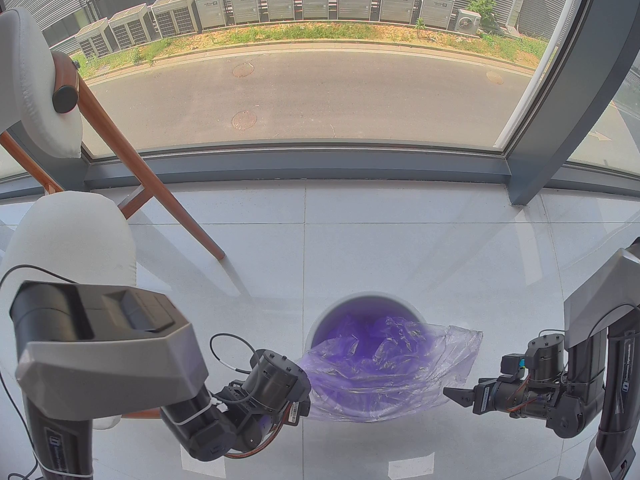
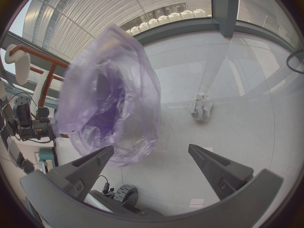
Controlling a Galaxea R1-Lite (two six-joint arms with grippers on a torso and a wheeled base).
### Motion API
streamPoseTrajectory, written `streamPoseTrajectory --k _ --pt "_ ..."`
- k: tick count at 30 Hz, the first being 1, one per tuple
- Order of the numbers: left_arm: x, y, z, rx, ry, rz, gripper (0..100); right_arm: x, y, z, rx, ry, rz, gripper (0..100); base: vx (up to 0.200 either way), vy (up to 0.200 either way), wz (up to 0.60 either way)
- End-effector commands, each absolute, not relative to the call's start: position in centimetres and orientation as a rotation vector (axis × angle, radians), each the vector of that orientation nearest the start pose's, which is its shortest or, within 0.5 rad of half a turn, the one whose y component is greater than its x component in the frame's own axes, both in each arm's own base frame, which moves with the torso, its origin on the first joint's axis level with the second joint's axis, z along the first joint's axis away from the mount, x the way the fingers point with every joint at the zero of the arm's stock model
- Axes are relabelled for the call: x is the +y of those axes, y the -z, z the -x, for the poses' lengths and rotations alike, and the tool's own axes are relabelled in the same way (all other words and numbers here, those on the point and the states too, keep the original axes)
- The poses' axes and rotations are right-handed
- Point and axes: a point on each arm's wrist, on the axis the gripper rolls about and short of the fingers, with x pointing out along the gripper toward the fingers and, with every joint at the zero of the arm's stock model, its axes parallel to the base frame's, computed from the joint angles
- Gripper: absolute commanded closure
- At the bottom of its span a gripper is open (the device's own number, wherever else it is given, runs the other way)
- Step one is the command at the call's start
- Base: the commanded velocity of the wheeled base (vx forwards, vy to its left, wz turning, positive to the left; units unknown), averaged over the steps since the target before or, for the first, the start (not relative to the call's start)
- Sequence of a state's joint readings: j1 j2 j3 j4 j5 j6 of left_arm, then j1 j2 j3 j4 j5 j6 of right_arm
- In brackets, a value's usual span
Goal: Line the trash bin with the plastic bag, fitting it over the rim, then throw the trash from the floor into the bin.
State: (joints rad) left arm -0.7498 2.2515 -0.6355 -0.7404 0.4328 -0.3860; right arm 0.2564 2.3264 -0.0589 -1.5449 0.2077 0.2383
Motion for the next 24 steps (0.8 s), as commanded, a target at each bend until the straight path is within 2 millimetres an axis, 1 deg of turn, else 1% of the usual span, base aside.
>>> streamPoseTrajectory --k 1,3,6,9,12,15,22,24 --pt "-21.0 -2.3 -20.5 0.686 0.251 -0.108 0 5.3 0.2 -21.1 0.676 -0.386 -0.191 0 0.0 0.0 0.0" --pt "-20.8 -2.7 -19.9 0.678 0.267 -0.119 0 5.3 0.1 -21.5 0.648 -0.402 -0.151 0 0.0 0.0 0.0" --pt "-20.8 -2.8 -20.0 0.67 0.269 -0.123 0 5.4 0.1 -22.1 0.62 -0.419 -0.128 0 0.0 0.0 0.0" --pt "-21.1 -2.9 -20.6 0.648 0.27 -0.106 0 6.0 -0.4 -24.0 0.542 -0.433 -0.119 0 0.0 0.0 0.0" --pt "-21.6 -2.1 -21.0 0.658 0.27 -0.121 0 6.3 -0.8 -25.8 0.469 -0.437 -0.113 0 0.0 0.0 0.0" --pt "-22.3 -1.9 -21.5 0.644 0.279 -0.13 0 6.5 -1.1 -27.0 0.421 -0.438 -0.114 0 0.0 0.0 0.0" --pt "-22.4 -1.6 -21.3 0.639 0.301 -0.176 0 6.5 -1.2 -27.6 0.404 -0.438 -0.114 0 0.0 0.0 0.0" --pt "-22.3 -1.7 -21.5 0.632 0.304 -0.194 0 6.6 -1.4 -27.9 0.385 -0.443 -0.111 0 0.0 0.0 0.0"
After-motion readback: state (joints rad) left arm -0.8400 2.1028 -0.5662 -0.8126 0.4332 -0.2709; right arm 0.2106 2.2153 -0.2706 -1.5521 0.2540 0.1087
